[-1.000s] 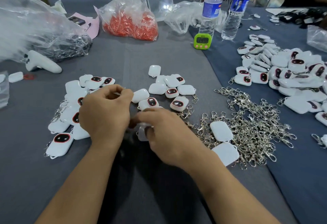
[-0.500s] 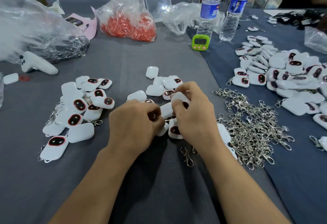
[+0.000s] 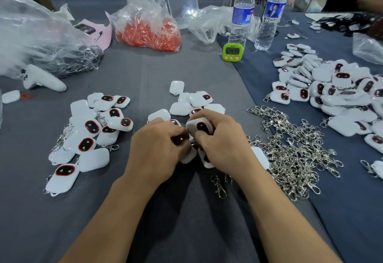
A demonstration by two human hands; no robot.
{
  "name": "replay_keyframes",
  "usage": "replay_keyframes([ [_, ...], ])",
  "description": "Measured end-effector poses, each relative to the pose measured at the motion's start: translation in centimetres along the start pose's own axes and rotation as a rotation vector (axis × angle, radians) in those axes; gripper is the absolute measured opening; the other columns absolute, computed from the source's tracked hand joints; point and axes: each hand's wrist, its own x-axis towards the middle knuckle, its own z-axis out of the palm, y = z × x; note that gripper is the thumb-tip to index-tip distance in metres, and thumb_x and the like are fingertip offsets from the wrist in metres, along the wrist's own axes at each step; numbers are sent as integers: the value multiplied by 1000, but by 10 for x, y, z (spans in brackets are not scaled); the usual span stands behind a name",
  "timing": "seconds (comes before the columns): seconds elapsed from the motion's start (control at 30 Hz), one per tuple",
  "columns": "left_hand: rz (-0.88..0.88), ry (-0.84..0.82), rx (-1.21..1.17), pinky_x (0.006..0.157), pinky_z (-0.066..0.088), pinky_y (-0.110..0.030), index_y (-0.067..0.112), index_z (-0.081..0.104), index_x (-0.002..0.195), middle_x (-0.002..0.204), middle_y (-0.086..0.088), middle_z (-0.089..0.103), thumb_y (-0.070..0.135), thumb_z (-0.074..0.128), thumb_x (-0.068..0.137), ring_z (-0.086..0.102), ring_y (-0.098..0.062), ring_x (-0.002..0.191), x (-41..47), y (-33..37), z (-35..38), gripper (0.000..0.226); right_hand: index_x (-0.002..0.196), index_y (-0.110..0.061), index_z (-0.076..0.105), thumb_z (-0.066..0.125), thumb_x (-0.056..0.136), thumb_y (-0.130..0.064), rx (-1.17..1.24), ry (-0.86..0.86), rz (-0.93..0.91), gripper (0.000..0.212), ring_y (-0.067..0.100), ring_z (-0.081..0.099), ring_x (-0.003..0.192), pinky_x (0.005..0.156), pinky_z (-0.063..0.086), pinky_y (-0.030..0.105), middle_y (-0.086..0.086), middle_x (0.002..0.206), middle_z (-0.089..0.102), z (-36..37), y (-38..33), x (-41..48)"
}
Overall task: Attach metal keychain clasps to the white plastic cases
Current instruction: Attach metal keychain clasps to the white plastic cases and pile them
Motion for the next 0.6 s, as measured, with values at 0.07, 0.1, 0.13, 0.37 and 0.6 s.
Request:
replay_keyframes([
  [0.07, 1, 9, -2, 60, 31, -30, 28, 74, 75, 67, 10, 62, 35, 64, 74, 40, -9, 71, 0, -1, 0, 12, 104, -39, 68, 65, 90, -22, -12, 11, 13, 22, 4, 62, 79, 63, 44, 9, -13, 83, 68, 1, 1, 0],
  [0.1, 4, 11, -3, 60, 32, -30, 28, 75, 75, 68, 10, 63, 35, 65, 75, 40, -9, 71, 0, -1, 0, 12, 107, -39, 67, 64, 90, -23, -14, 10, 19, 24, 6, 61, 79, 65, 46, 12, -12, 86, 67, 2, 1, 0],
  [0.13, 10, 12, -6, 60, 33, -30, 28, 76, 76, 68, 10, 63, 35, 65, 75, 41, -9, 71, 0, -2, 0, 12, 108, -39, 66, 63, 91, -23, -23, 8, 20, 23, 6, 61, 79, 66, 48, 15, -11, 87, 67, 2, 1, 0],
  [0.37, 86, 42, 34, 59, 40, -32, 23, 78, 78, 68, 9, 67, 32, 69, 76, 48, -15, 69, -1, -2, 0, 13, 95, -33, 69, 62, 90, -15, -95, -22, -64, 20, -12, 53, 77, 60, 38, 4, -20, 70, 59, -1, -5, -2],
  [0.6, 72, 31, 65, 59, 42, -35, 19, 79, 76, 66, 4, 66, 23, 84, 76, 50, -19, 68, -1, -1, -1, 6, 90, -29, 71, 63, 89, -16, -74, -60, -23, 16, -6, 56, 71, 56, 41, 10, -22, 63, 61, -5, -7, -2],
])
